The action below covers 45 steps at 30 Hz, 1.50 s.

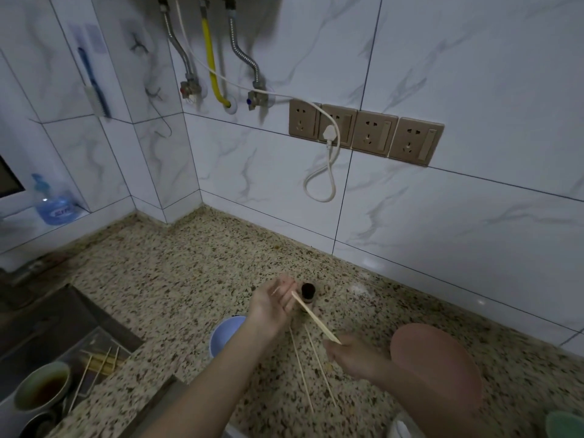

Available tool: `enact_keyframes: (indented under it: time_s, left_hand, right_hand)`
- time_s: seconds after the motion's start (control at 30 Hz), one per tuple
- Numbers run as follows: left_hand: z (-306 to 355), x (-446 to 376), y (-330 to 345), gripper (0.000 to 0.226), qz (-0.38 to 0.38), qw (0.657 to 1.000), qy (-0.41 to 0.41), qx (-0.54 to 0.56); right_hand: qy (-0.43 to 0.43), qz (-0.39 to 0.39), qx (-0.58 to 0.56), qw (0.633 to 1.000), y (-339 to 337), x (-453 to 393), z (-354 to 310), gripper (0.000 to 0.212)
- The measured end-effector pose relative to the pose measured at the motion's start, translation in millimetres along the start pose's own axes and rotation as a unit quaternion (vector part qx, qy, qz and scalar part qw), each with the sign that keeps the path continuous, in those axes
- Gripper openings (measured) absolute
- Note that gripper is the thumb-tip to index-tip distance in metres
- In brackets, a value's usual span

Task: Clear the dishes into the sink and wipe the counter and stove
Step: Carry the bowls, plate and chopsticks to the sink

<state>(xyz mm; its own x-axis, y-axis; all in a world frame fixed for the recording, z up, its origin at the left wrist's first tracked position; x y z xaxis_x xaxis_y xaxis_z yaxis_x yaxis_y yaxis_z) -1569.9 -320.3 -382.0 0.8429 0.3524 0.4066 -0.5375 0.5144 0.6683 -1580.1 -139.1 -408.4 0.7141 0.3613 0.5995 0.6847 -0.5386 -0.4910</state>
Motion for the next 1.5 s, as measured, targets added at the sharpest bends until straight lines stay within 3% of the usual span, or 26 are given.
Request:
enact_keyframes:
  time_s: [0.27, 0.57, 0.73, 0.83, 1.17, 1.3, 1.4, 1.5]
  left_hand:
    - [13.9, -11.4, -70.4, 0.03, 0.025, 0.999, 0.004, -0.048]
    - [14.0, -24.6, -109.7, 0.024, 0.107, 0.974, -0.038, -0.194]
    - [20.6, -24.5, -124.9, 0.024, 0.109, 0.968, -0.02, -0.224]
    - [28.6, -25.5, -134.4, 0.023, 0.117, 0.971, -0.009, -0.207]
    - [41.8, -20.8, -136.3, 0.021, 0.091, 0.967, 0.024, -0.238]
    - [42.0, -21.9, -124.1, 0.023, 0.081, 0.968, 0.013, -0.239]
    - [29.6, -27.3, -105.8, 0.031, 0.04, 0.977, -0.012, -0.211]
    - [8.9, -23.4, -77.0, 0.026, -0.01, 0.975, -0.017, -0.223]
  right_hand:
    - [0.056, 0.057, 0.018, 0.997, 34.5, -49.6, 10.9, 0.034]
    - [0.122, 0.119, 0.085, 0.982, 62.6, -84.0, 29.0, 0.026]
    - [0.143, 0.099, 0.098, 0.98, 78.8, -92.8, 24.4, 0.039]
    - [0.155, 0.112, 0.141, 0.971, 89.0, -98.8, 28.9, 0.024]
    - [0.135, 0.126, 0.201, 0.962, 100.0, -107.9, 38.5, 0.026]
    - [0.113, 0.114, 0.145, 0.976, 93.0, -102.4, 31.0, 0.027]
    - [0.117, 0.144, 0.036, 0.982, 76.0, -84.7, 22.3, 0.032]
    - [0.106, 0.181, -0.082, 0.974, 51.2, -61.4, 17.3, 0.038]
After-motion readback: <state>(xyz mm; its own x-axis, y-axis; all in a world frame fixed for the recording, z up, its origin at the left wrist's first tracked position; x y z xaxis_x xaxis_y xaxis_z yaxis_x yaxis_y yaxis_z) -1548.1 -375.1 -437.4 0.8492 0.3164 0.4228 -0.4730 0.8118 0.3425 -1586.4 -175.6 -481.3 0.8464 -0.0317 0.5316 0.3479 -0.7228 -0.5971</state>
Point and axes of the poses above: each hand's wrist, its own x-axis away from the middle knuckle, its own y-axis out of the palm, z = x × y, the point moved 2 cm from there along -x, towards the middle knuckle, and after that the axes turned 10 degrees about y, right-handed, at the moved point
